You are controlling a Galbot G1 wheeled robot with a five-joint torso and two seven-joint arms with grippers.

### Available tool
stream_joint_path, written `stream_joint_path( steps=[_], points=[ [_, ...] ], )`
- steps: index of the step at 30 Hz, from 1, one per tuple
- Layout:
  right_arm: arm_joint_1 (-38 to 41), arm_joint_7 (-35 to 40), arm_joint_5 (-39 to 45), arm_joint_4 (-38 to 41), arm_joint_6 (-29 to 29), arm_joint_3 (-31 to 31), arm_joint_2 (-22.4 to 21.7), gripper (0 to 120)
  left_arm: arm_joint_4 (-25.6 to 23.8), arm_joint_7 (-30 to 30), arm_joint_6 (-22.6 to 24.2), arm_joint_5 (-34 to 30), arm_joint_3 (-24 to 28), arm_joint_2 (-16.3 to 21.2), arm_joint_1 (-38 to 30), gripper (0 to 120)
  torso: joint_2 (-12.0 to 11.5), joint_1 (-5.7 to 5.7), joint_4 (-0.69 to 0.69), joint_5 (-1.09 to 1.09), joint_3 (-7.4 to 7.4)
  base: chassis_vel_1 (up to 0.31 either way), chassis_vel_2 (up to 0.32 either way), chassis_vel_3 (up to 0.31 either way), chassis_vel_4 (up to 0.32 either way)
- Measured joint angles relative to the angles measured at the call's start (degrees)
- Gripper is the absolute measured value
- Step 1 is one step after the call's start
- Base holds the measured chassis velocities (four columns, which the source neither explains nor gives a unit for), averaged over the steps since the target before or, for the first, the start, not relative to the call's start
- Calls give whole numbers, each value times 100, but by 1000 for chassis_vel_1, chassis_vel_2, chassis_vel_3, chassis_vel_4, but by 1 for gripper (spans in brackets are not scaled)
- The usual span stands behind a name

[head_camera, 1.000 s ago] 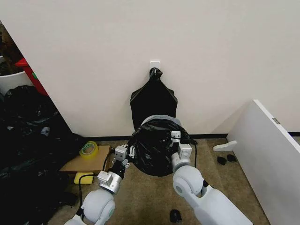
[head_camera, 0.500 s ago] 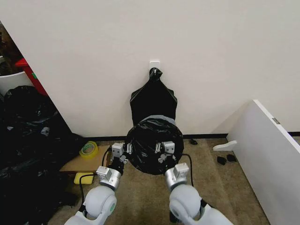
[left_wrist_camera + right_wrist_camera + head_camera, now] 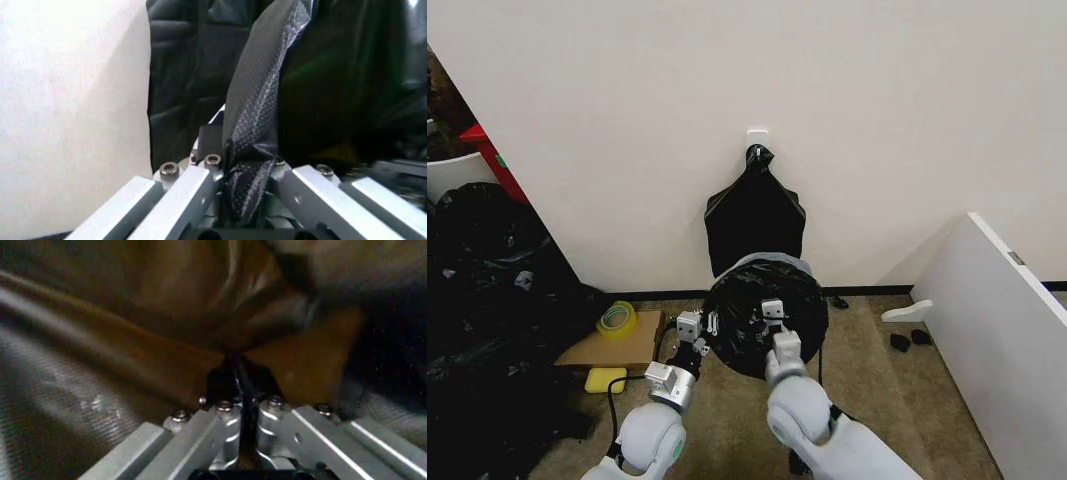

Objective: Place the garbage bag over the trash bin.

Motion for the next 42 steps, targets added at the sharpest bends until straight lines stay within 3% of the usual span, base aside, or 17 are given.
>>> stream_joint_path(
  steps=[13, 15, 21, 24, 30, 33, 37, 42],
  points=[
    [267, -591, -728, -646, 852, 443, 107, 0, -60, 1, -56, 28, -24, 58, 73, 0, 0, 0, 0, 0, 0, 0, 0, 0, 0],
    [116, -806, -816, -508, 1164, 474, 19, 0, -33, 2, -59, 28, -25, 73, 73, 0, 0, 0, 0, 0, 0, 0, 0, 0, 0],
    [-260, -830, -528, 207, 1095, 290, -286, 0, -2, -1, -60, 28, -48, 117, 73, 0, 0, 0, -1, -1, 0, 0, 0, 0, 0],
    [-420, -774, -29, 774, 761, 165, -498, 0, 15, -2, -68, 33, -53, 148, 79, 0, 0, 0, -1, -1, 0, 0, 0, 0, 0],
    [-446, -443, 711, 1153, -42, 37, -595, 0, 29, -5, -74, 55, -53, 156, 85, 0, 0, 0, -1, 0, 0, 0, 0, 0, 0],
    [-291, 254, 1554, 1252, -1259, 1, -533, 0, -19, -10, -75, 59, -68, 179, 98, 0, 0, 0, 0, 0, 0, 0, 0, 0, 0],
    [-48, 659, 2038, 1148, -1842, 5, -446, 0, -59, -16, -75, 62, -89, 193, 113, 0, 0, 0, 0, 0, 0, 0, 0, 0, 0],
    [233, 824, 2232, 895, -2132, -1, -372, 0, -71, -23, -75, 88, -93, 182, 134, 0, 0, 0, 0, -1, 0, 0, 0, 0, 0]
  ],
)
